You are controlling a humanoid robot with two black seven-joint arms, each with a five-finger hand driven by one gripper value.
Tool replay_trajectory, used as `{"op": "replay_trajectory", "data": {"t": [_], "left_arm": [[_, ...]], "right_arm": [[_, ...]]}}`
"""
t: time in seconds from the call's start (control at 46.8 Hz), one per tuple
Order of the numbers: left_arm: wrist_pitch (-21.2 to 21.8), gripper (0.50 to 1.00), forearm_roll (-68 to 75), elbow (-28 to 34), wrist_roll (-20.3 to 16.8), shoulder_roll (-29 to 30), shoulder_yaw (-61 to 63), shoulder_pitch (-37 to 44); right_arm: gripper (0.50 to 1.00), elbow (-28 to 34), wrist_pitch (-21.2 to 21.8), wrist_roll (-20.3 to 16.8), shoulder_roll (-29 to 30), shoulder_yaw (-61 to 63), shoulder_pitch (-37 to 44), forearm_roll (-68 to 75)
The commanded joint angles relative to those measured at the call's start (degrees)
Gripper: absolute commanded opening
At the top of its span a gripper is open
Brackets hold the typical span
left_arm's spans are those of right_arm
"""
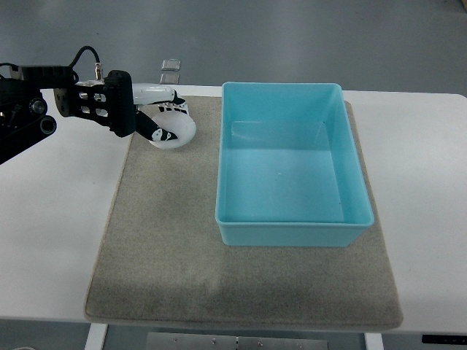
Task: Place white toy into blue box with left hand
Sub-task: 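Lift the toy and carry it with the left hand over the blue box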
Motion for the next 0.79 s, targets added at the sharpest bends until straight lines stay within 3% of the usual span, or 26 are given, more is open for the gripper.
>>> {"op": "replay_trajectory", "data": {"t": [0.0, 0.427, 0.769], "left_arm": [[3.16, 0.598, -0.03, -0.18, -0.01, -1.1, -1.51, -0.14], [6.77, 0.615, -0.03, -1.93, -0.27, -5.58, -4.06, -0.32], [6.95, 0.621, -0.12, -4.22, -0.53, -8.4, -4.59, 0.65]], "right_arm": [[0.936, 0.0, 0.0, 0.0, 0.0, 0.0, 0.0, 0.0], [0.936, 0.0, 0.0, 0.0, 0.0, 0.0, 0.0, 0.0], [0.936, 0.0, 0.0, 0.0, 0.0, 0.0, 0.0, 0.0]]}}
